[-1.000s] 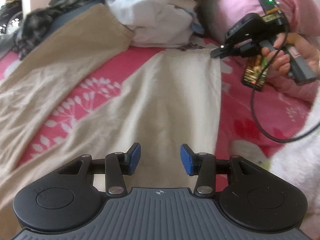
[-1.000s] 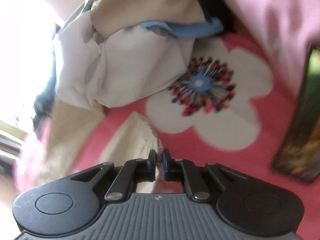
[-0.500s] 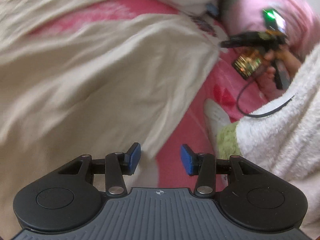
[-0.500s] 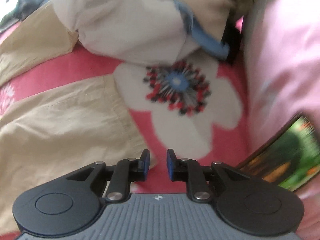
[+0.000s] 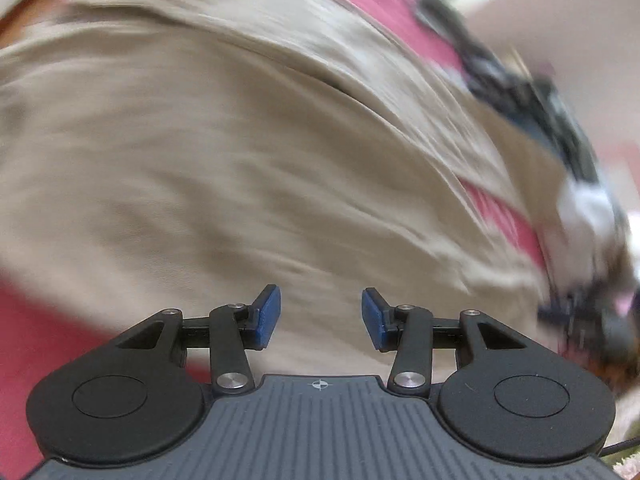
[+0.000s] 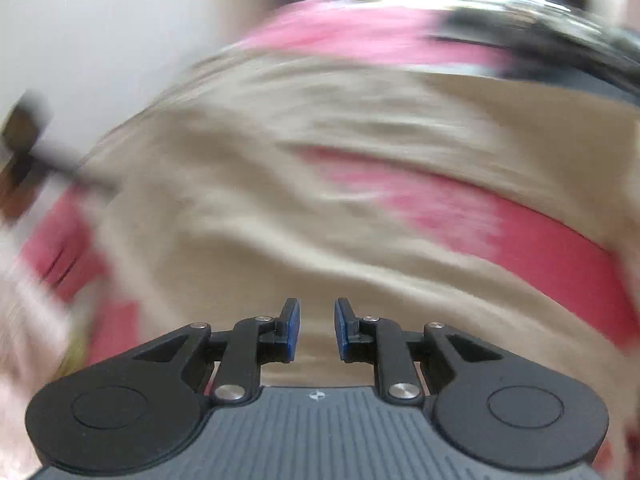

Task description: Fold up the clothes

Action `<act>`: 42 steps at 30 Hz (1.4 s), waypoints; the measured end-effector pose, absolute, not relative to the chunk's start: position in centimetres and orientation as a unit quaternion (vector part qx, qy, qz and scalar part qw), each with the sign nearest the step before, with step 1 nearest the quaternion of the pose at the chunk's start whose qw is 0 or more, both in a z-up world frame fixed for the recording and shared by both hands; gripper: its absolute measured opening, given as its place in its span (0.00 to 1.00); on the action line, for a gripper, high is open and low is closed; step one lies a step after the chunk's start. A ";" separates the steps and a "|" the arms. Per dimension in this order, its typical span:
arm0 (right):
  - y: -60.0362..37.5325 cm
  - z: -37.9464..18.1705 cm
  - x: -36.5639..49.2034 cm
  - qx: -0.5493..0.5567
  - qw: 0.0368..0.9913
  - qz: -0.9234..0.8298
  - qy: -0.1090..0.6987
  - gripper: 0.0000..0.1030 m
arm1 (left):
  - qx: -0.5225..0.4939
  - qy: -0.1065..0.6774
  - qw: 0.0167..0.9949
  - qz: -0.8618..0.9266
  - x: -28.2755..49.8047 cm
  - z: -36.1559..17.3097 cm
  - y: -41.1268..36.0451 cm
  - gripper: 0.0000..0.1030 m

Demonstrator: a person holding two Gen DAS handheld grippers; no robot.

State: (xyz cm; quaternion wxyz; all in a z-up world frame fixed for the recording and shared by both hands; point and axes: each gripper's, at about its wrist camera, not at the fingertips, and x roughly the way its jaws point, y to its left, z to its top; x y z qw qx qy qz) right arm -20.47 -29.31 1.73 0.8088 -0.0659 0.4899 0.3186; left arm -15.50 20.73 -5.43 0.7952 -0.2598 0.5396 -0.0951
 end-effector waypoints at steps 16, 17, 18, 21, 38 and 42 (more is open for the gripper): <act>-20.8 -1.6 -25.1 -0.271 0.713 0.481 0.432 0.41 | -0.428 0.401 0.796 0.146 -18.5 -6.8 30.5 0.48; -20.7 -1.8 -25.4 -0.279 0.716 0.475 0.428 0.41 | -0.427 0.395 0.798 0.156 -18.5 -6.6 30.7 0.48; -20.7 -2.0 -25.8 -0.291 0.719 0.470 0.421 0.41 | -0.421 0.385 0.804 0.167 -18.6 -6.2 30.8 0.48; -20.6 -2.5 -26.9 -0.332 0.728 0.448 0.399 0.37 | -0.406 0.372 0.814 0.186 -19.1 -5.6 31.1 0.48; -20.7 -1.7 -28.1 -0.342 0.740 0.443 0.372 0.04 | -0.404 0.398 0.799 0.203 -18.5 -6.4 30.6 0.22; -20.6 -1.7 -28.3 -0.345 0.739 0.448 0.367 0.27 | -0.407 0.402 0.798 0.191 -19.2 -6.2 30.3 0.31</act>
